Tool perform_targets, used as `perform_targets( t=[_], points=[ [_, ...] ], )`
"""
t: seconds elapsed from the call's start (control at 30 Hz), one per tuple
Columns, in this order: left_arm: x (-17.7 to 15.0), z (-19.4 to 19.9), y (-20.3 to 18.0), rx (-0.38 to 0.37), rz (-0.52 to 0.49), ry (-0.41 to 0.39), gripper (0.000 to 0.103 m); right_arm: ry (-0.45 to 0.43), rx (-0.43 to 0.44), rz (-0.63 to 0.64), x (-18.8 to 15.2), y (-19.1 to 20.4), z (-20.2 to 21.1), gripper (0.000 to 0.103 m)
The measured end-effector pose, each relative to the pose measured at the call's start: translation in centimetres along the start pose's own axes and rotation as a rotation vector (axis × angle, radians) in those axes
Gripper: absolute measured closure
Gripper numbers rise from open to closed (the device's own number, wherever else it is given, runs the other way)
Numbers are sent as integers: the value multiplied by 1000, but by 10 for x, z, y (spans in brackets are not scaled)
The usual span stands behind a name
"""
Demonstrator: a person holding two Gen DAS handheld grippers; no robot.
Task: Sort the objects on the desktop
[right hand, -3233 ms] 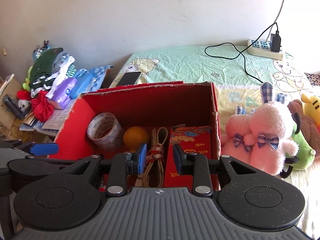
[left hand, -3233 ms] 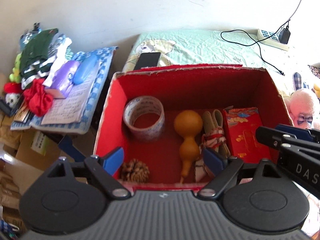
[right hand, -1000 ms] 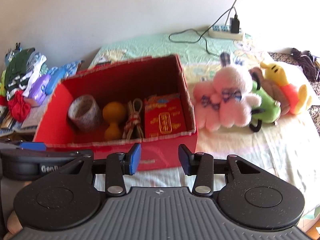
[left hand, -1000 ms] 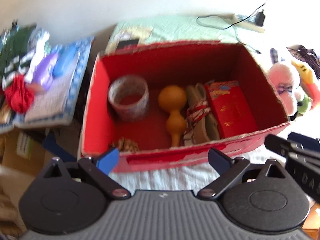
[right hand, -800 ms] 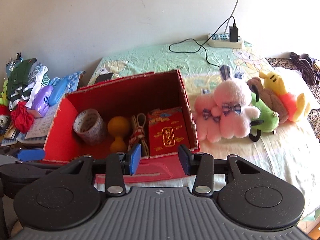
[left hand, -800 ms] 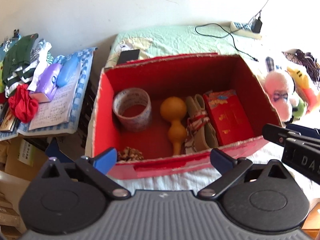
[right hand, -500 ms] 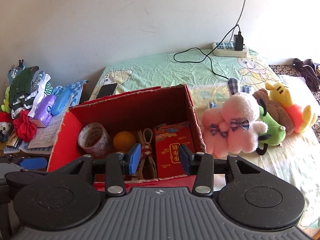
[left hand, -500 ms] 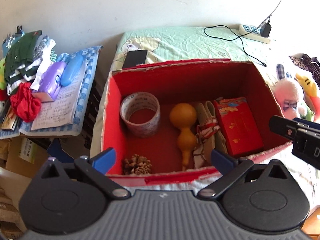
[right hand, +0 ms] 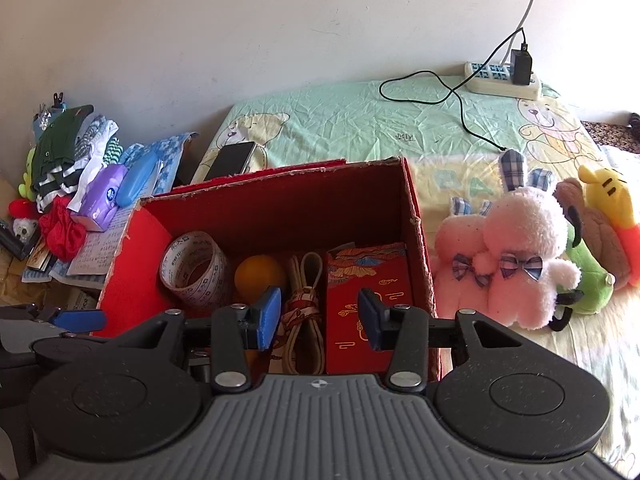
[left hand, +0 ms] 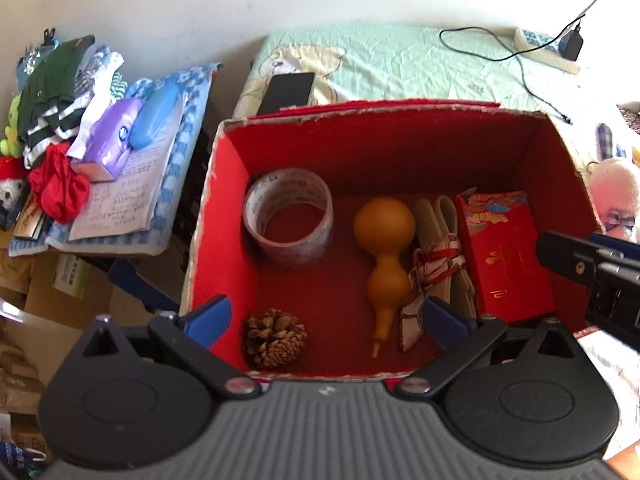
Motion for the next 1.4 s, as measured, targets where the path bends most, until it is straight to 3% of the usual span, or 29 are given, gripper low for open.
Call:
perform_targets(
  t=[0.43, 0.97, 1.4],
  points=[
    [2, -20, -4, -2, 11, 50, 2, 77, 57, -31, 3, -2, -24, 57],
    [-5, -48, -10, -63, 20, 165, 1, 124, 28, -33, 4, -4, -39, 57],
    [-4, -61, -1, -73, 31, 194, 1, 165, 11, -1, 5, 5, -56, 58]
  ],
)
Point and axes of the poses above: each gripper's, at about its wrist camera, not at the fingertips, and z roughly against the way its jaws point, y to its left, x to its top, the point moved 8 cm from there along -z, roughly the way its jaws point, and after that the axes turned 10 degrees about -x, right-handed, at the moved point
